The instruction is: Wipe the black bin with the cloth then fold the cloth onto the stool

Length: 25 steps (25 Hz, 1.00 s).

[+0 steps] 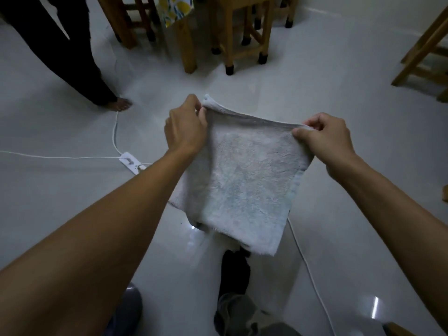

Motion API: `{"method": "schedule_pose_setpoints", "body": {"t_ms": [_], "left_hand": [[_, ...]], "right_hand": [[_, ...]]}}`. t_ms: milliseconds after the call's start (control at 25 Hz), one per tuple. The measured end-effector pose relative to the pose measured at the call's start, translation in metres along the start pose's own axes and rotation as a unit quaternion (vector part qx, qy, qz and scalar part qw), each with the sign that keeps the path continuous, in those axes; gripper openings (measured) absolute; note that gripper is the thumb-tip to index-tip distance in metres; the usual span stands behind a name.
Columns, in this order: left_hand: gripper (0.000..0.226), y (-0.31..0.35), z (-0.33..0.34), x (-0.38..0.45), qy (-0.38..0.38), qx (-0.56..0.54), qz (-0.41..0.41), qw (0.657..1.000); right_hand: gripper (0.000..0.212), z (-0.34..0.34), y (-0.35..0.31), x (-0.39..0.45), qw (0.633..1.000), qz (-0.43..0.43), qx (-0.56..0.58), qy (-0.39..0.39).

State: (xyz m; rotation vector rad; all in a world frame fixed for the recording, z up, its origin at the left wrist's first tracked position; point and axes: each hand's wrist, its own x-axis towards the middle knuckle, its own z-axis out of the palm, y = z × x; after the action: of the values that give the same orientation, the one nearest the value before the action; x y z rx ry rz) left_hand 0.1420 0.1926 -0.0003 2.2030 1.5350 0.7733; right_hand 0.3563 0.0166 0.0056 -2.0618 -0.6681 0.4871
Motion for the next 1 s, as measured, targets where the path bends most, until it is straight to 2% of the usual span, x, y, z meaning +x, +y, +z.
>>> {"method": "schedule_pose_setpoints", "body": {"t_ms": [40,120,200,240,320,360,440,480,680,840,1000], "left_hand": [[0.01,-0.003,0.006,0.002,-0.02,-0.019,0.0,1.0],[0.036,-0.005,0.012,-0.002,-0.107,-0.06,0.017,0.992],[0.069,-0.006,0.018,-0.019,-0.188,-0.035,0.072,0.979],[0.074,-0.007,0.019,-0.031,-0.178,0.016,0.108,0.978],[0.068,-0.011,0.019,-0.058,-0.115,0.118,0.165,0.972],[0.065,-0.014,0.018,-0.069,-0.117,0.148,0.174,0.967],[0.063,-0.02,0.019,-0.088,-0.172,0.17,0.149,0.959],[0.063,-0.023,0.021,-0.092,-0.193,0.178,0.139,0.955],[0.063,-0.017,0.018,-0.094,-0.21,0.202,0.138,0.947],[0.059,0.003,0.004,-0.106,-0.251,0.194,0.078,0.945],[0.051,0.009,-0.058,-0.16,-0.215,0.218,0.063,0.95]], "right_hand": [[0.016,0.004,0.001,0.002,1.0,0.017,0.008,0.014],[0.025,0.014,0.0,-0.002,0.995,0.015,-0.066,0.073],[0.036,0.029,-0.006,-0.021,0.968,-0.087,-0.187,0.144],[0.039,0.04,-0.011,-0.035,0.95,-0.168,-0.214,0.152],[0.048,0.069,-0.016,-0.058,0.925,-0.27,-0.254,0.083],[0.054,0.083,-0.014,-0.066,0.917,-0.269,-0.292,0.028],[0.063,0.1,-0.001,-0.073,0.906,-0.209,-0.362,-0.07],[0.066,0.103,0.007,-0.073,0.901,-0.188,-0.38,-0.092],[0.067,0.1,0.01,-0.077,0.899,-0.189,-0.38,-0.104],[0.067,0.091,-0.009,-0.087,0.888,-0.156,-0.407,-0.145],[0.051,0.072,-0.034,-0.154,0.879,-0.224,-0.399,-0.138]]}}
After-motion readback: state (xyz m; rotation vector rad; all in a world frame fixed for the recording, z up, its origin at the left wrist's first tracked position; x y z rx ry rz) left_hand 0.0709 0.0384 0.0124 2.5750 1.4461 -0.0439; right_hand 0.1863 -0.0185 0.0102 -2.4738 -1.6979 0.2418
